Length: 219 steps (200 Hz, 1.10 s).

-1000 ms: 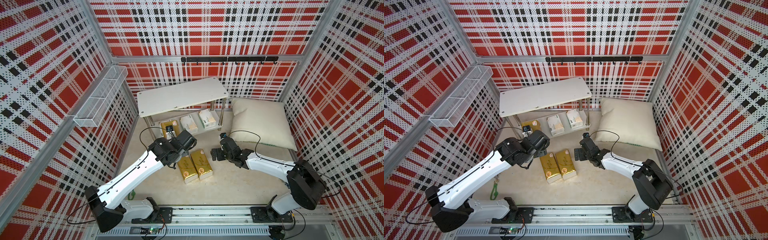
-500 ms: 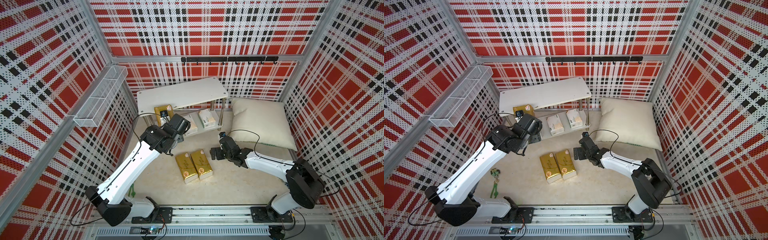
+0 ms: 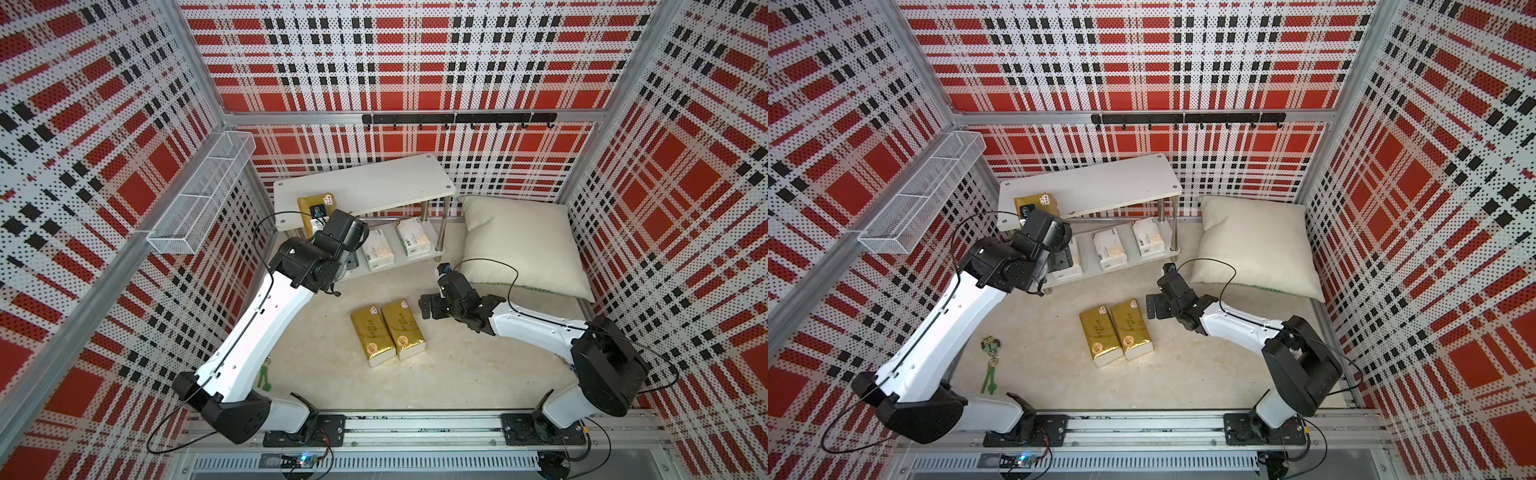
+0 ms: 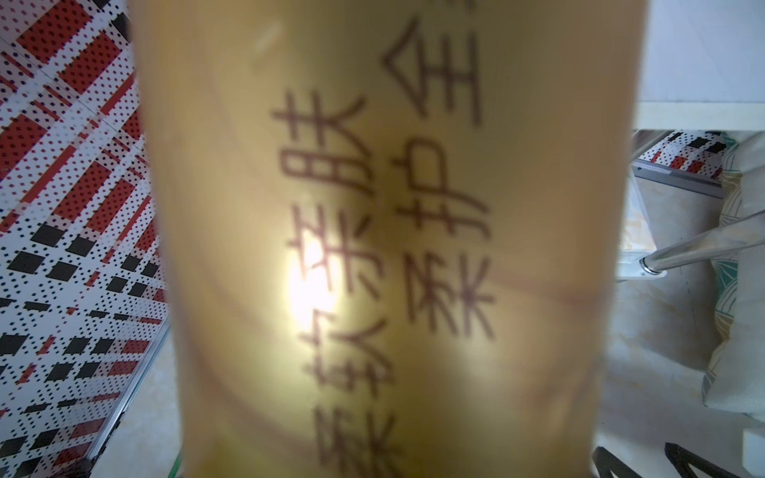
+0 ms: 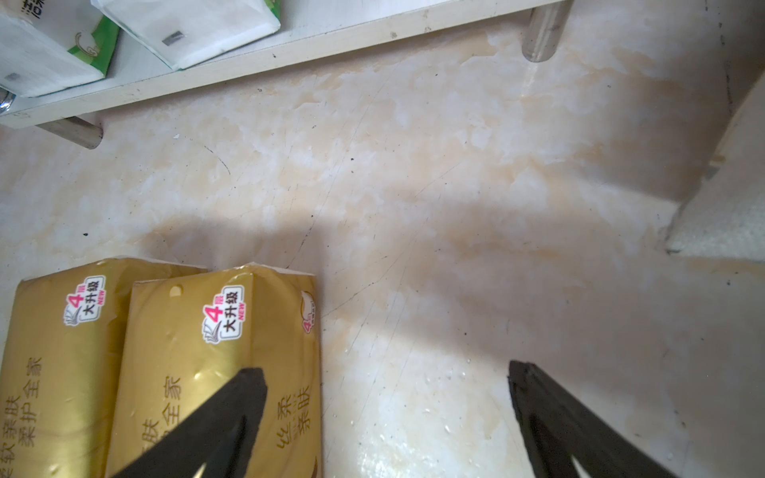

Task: Place the tissue boxes on the shelf by color
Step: Place a box of tissues on the shelf.

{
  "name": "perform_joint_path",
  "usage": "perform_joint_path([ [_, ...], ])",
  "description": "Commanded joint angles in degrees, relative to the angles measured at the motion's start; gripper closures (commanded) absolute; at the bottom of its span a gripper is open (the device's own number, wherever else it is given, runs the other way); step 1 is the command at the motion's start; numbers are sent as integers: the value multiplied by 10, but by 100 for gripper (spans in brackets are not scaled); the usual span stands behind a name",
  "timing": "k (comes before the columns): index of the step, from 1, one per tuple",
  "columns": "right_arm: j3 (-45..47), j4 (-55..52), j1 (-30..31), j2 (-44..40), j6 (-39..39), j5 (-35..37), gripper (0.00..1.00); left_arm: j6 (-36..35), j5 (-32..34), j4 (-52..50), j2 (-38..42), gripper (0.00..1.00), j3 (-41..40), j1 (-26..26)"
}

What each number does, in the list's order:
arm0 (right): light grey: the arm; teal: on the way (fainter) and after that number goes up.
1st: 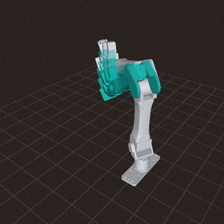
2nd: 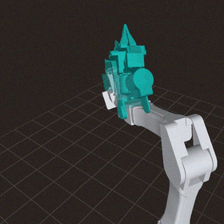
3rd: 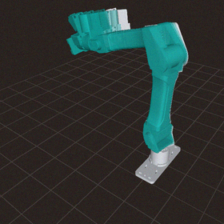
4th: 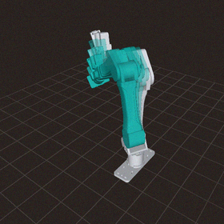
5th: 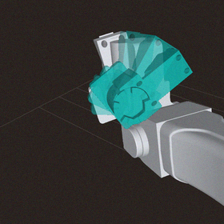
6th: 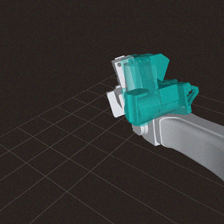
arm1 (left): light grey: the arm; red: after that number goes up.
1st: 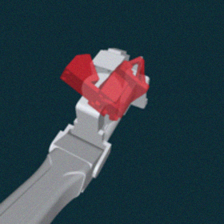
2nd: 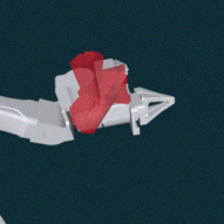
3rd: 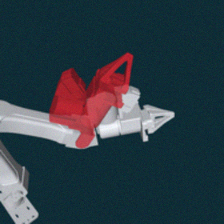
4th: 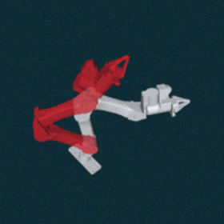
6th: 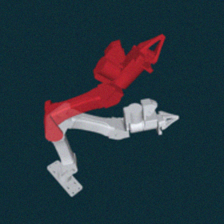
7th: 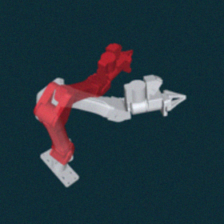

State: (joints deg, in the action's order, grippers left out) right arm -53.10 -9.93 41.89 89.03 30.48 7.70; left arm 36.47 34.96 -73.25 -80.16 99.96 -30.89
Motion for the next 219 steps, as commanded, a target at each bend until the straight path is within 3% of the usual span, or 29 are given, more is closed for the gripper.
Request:
perform_joint_path([
  [1,-5,6,4,10,-5,-2,0,-26,8,28,2,29,33,22],
  [38,-9,4,6,10,-5,-1,0,-56,5,53,-34,29,106,55],
  [125,-6,8,13,21,3,-2,0,-126,-63,93,-99,29,171,146],
  [219,-33,2,28,54,4,-2,0,-151,-82,147,-136,26,184,150],
])
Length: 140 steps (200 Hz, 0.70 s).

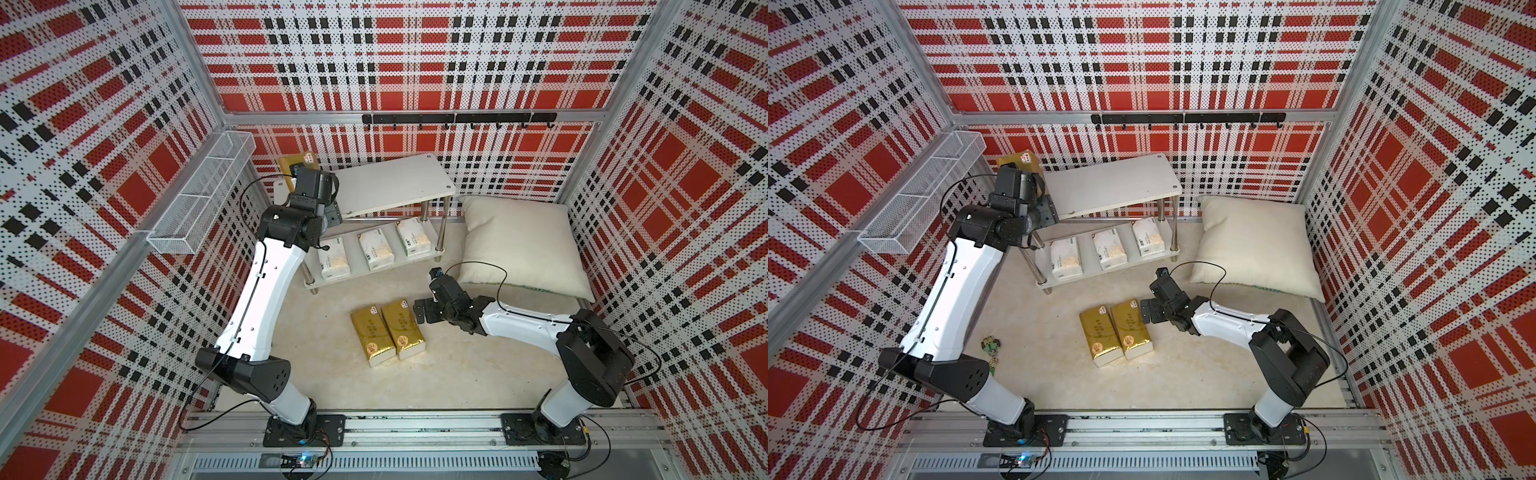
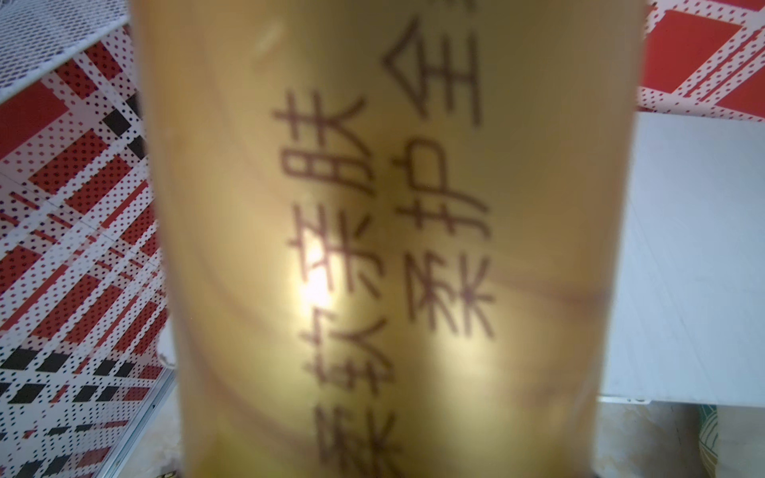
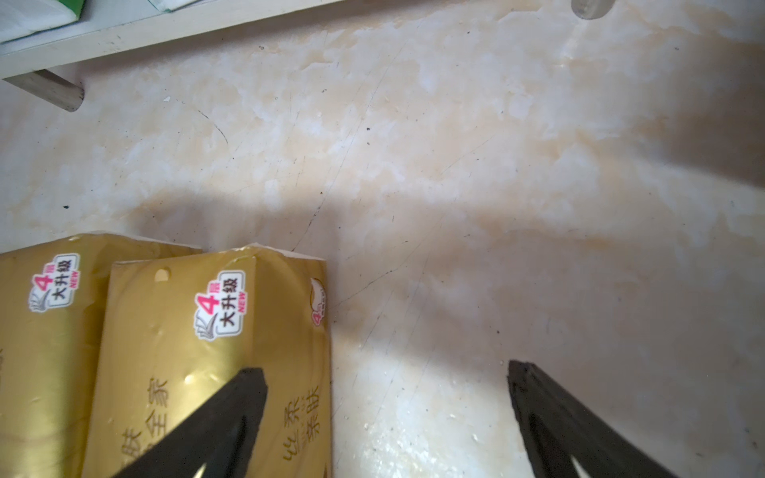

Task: Place the tissue boxes on the shelf by color
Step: Place a box of tissues on the shelf.

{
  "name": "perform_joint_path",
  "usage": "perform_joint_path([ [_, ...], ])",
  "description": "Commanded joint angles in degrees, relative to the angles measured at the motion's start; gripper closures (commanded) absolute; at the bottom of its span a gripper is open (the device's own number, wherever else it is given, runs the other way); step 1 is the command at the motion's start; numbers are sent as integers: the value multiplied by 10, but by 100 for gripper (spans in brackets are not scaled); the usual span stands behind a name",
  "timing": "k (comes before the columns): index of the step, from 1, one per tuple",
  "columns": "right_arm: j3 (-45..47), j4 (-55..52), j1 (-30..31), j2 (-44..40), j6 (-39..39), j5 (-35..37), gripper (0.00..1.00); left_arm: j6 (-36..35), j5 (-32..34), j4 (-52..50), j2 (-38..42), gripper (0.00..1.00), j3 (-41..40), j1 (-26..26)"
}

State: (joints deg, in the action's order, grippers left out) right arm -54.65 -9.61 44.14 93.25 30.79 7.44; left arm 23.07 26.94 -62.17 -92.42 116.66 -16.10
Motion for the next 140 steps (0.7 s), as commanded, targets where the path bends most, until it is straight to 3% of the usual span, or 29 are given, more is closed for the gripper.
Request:
perform_joint_path([
  [1,-18,-2,5,12,1,1,0,-17,-2,37,-14,26,17,2],
  [58,-9,-5,7,6,5,5,0,-46,-18,46,-45,26,17,14],
  [140,-10,-4,11,8,5,6,0,-56,-30,47,-51,14,17,34],
])
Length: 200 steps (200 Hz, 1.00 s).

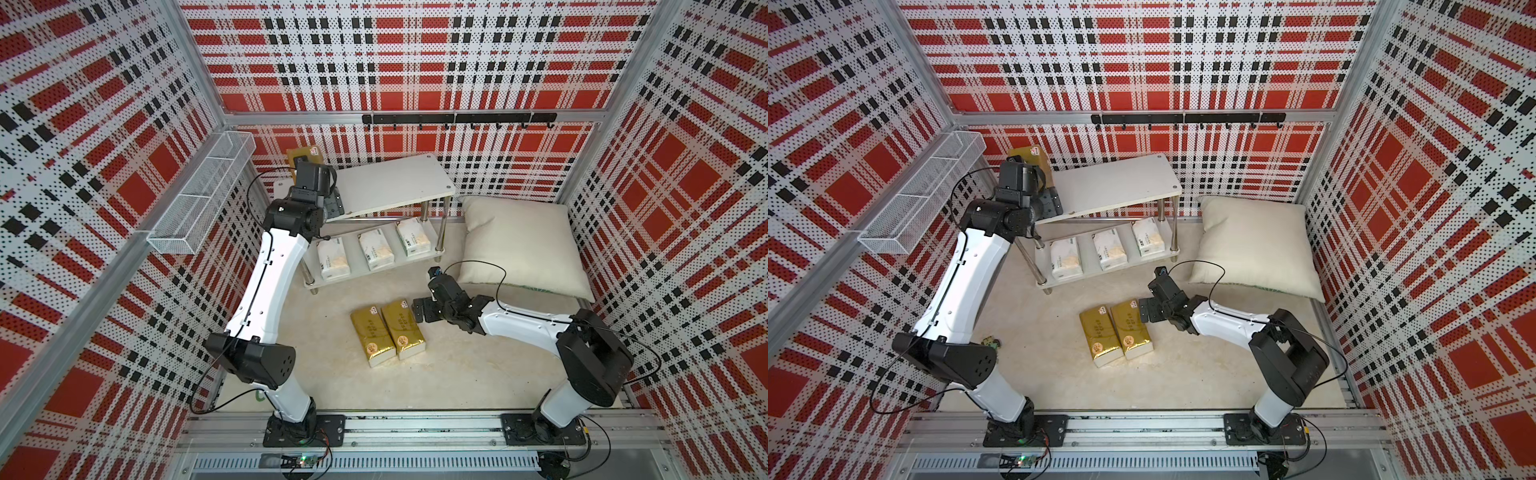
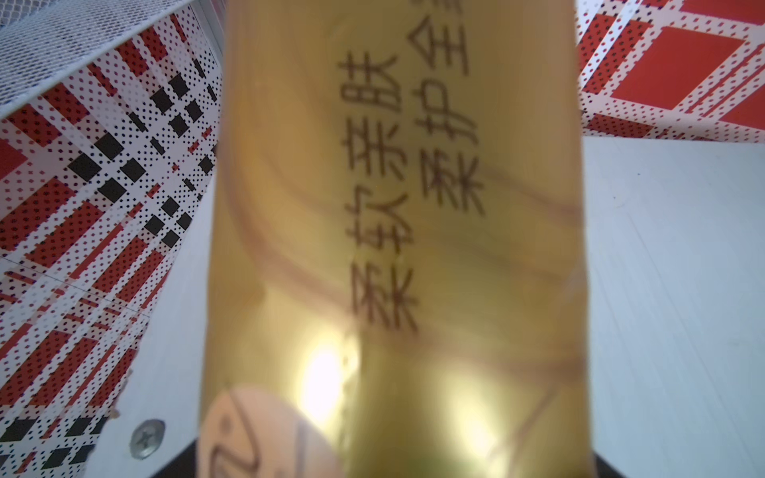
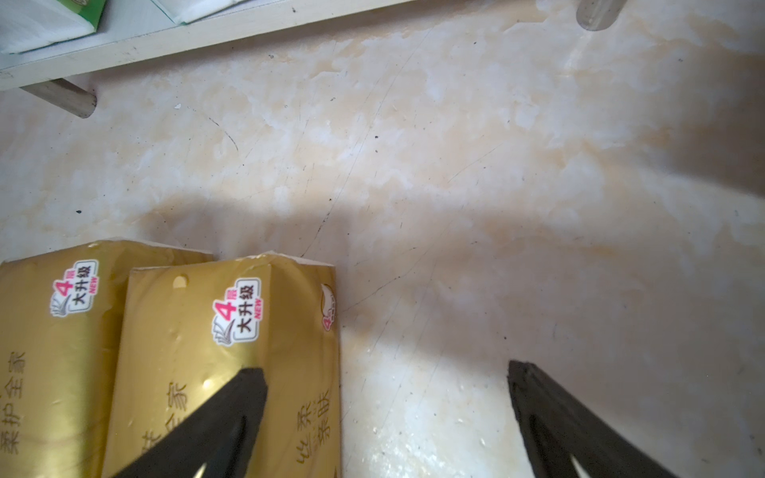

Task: Place the tissue boxes on the shelf by color
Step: Place a box of tissues on the shelf.

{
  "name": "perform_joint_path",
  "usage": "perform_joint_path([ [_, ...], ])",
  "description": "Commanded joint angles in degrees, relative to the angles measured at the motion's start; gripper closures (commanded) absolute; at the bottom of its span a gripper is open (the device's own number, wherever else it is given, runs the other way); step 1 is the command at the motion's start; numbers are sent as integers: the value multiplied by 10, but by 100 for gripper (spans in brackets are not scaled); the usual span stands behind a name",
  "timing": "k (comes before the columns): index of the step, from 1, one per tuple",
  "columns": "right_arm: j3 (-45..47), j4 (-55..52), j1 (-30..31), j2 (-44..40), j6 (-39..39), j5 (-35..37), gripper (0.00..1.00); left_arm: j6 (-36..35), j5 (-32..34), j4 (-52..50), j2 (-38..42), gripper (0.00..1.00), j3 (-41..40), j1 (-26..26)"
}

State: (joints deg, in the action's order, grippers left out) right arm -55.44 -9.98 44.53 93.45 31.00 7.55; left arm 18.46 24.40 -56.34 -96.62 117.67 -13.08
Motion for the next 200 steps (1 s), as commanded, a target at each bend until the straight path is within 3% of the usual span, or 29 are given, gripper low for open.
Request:
perform_joint_path([
  [1,-2,0,7,6,3,4,0,-10,-5,-11,-9,14,7,4],
  [106,-14,3,12,24,3,-2,0,-7,21,-1,10,5,-4,5],
  [145,-19,3,14,29,2,-3,0,-3,31,4,17,12,-17,5],
  [200,-19,3,16,31,2,-3,0,3,48,13,29,14,-30,5],
])
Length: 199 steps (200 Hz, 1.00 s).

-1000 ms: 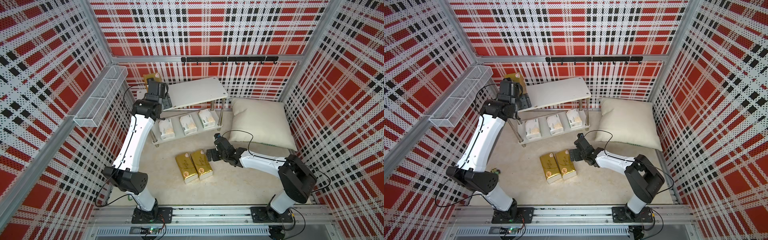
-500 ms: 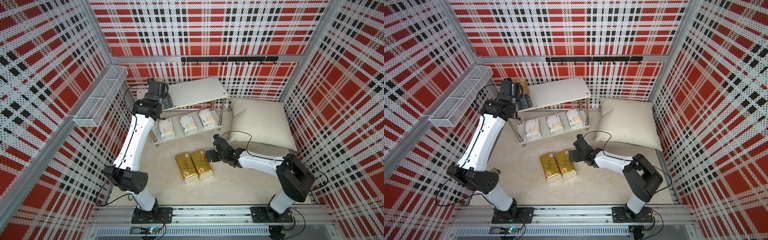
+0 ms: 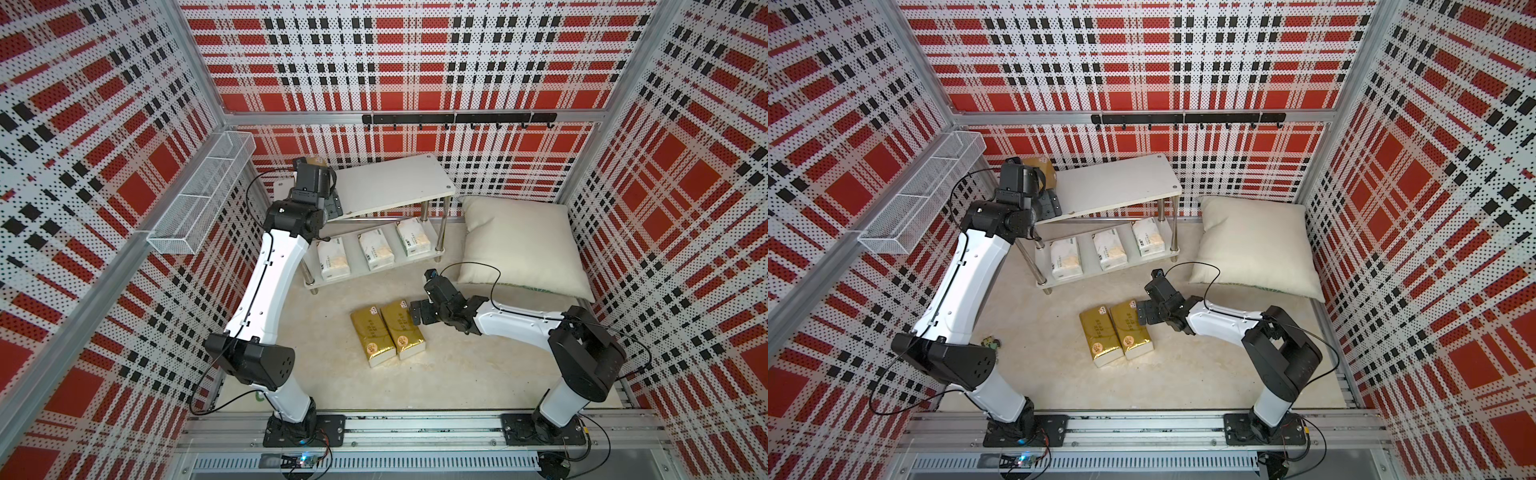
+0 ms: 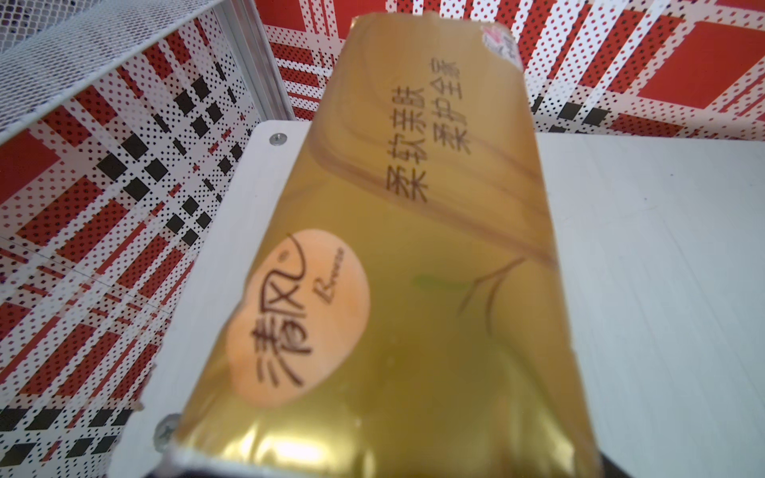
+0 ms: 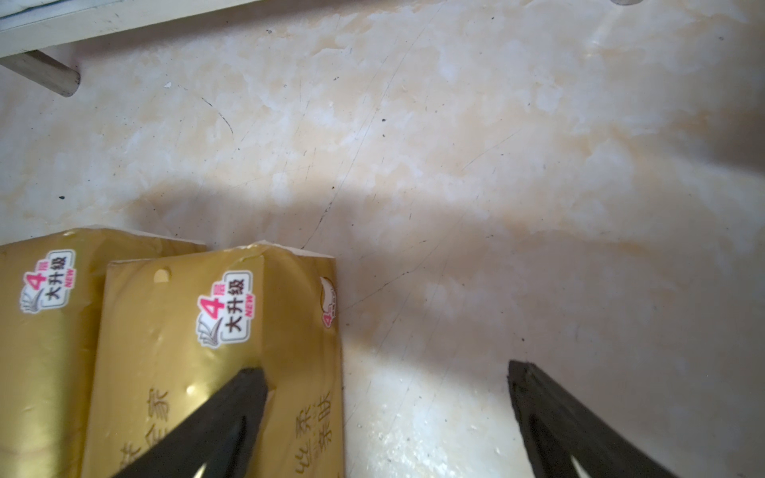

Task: Place the tissue boxes on the shelf by color
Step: Place a box of tissues on the shelf.

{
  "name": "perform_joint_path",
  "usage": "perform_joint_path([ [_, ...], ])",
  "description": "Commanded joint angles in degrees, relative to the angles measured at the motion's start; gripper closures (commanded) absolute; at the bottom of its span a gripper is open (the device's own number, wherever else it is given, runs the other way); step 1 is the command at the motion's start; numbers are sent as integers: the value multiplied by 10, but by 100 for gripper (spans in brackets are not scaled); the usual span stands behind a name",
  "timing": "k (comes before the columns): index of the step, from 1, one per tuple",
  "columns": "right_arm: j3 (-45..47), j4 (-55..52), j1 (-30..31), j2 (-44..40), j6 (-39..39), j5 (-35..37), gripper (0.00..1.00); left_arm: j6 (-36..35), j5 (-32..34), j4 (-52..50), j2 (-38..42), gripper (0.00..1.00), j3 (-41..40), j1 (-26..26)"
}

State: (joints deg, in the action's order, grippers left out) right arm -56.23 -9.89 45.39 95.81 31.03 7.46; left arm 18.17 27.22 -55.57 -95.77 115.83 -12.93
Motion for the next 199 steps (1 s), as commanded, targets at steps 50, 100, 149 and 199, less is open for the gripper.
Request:
perform_joint_path([
  [50,-12,3,8,9,2,-2,0,8,14,12,16,12,-21,3],
  [100,-12,6,9,11,3,-3,0,4,8,22,29,3,-30,3],
  [149,-13,6,10,13,3,-3,0,6,13,22,42,0,-33,3],
  [199,-15,7,13,15,3,-5,0,9,10,24,60,1,-55,3],
])
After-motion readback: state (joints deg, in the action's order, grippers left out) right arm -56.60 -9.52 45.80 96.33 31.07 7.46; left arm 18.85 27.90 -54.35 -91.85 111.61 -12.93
